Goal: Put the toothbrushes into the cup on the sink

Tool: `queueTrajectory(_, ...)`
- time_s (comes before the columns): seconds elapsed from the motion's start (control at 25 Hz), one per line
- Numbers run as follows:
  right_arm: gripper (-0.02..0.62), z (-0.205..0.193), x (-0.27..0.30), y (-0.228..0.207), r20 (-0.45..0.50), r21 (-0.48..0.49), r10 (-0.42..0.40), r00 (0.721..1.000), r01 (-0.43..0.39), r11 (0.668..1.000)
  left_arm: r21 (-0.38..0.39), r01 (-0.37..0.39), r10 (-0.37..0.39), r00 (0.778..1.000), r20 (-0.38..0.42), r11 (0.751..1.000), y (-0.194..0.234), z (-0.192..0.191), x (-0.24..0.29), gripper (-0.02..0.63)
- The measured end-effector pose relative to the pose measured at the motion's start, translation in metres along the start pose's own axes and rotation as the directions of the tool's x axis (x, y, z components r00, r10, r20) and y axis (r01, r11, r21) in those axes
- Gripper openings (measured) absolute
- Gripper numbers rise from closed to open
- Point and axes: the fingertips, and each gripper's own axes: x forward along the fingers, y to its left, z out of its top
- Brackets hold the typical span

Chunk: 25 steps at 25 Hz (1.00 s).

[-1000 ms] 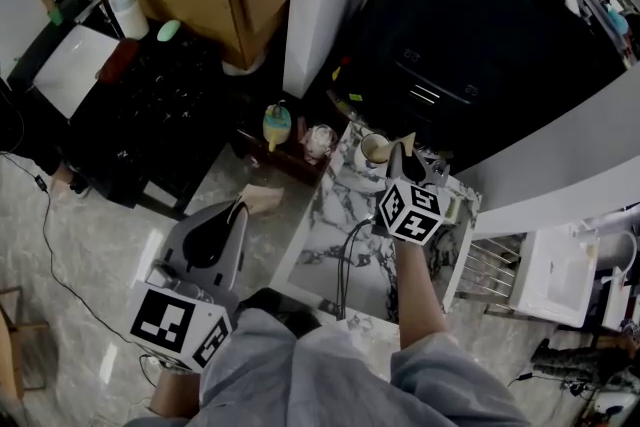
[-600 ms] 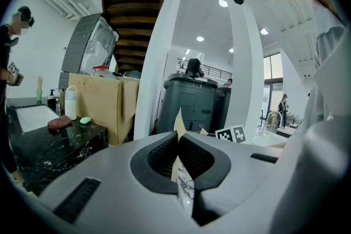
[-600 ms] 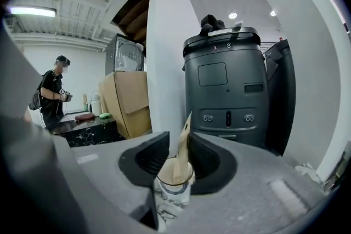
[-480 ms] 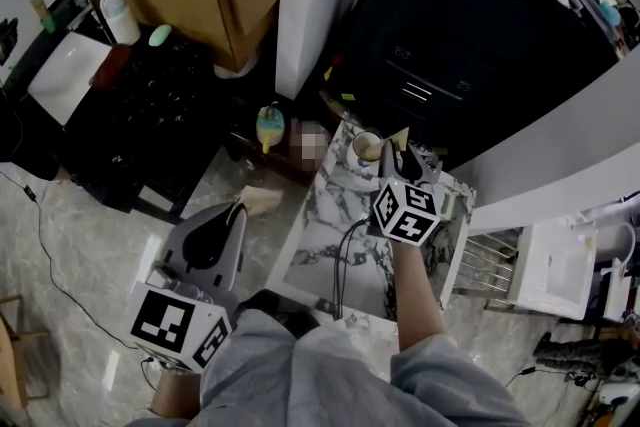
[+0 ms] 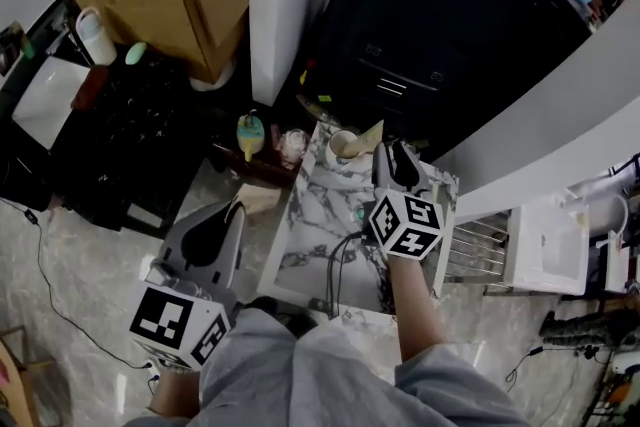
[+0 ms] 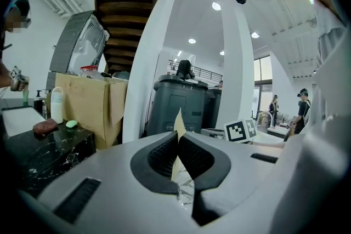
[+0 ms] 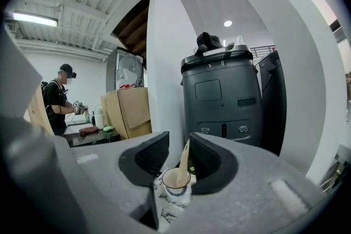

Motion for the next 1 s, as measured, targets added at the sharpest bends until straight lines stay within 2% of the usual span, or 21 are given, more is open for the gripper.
queueTrajectory(0.32,0.107,0.043,-0.055,-0.009,0.095,-0.010,-0.036,0.995,0.037,0.999,0.016,0.097,-0.097,0.995,0.016,0.995,-0.020,0.010,0.020,0.006)
queueTrajectory(0.52,0.104,0.057,-0.092,-0.020,0.141,0.003,-0.066,0.988,0.067,0.998,0.029,0.158,-0.159,0.987,0.022,0.987,-0.032,0.014,0.032,0.006)
queueTrajectory(0.6,0.101,0.058,-0.105,-0.024,0.150,0.003,-0.083,0.985,0.084,0.996,0.034,0.184,-0.185,0.982,0.022,0.982,-0.038,0.016,0.037,0.006)
queueTrajectory(0.64,0.069,0.059,-0.111,-0.026,0.152,0.004,-0.094,0.984,0.094,0.996,0.036,0.198,-0.199,0.980,0.022,0.980,-0.041,0.016,0.040,0.006)
queueTrajectory(0.76,0.035,0.060,-0.128,-0.032,0.153,0.007,-0.121,0.981,0.121,0.993,0.042,0.239,-0.239,0.971,0.017,0.970,-0.051,0.020,0.048,0.006)
queueTrajectory(1.0,0.034,0.054,-0.151,-0.038,0.134,0.045,-0.165,0.977,0.160,0.986,0.049,0.298,-0.299,0.954,0.010,0.953,-0.066,0.020,0.062,0.006)
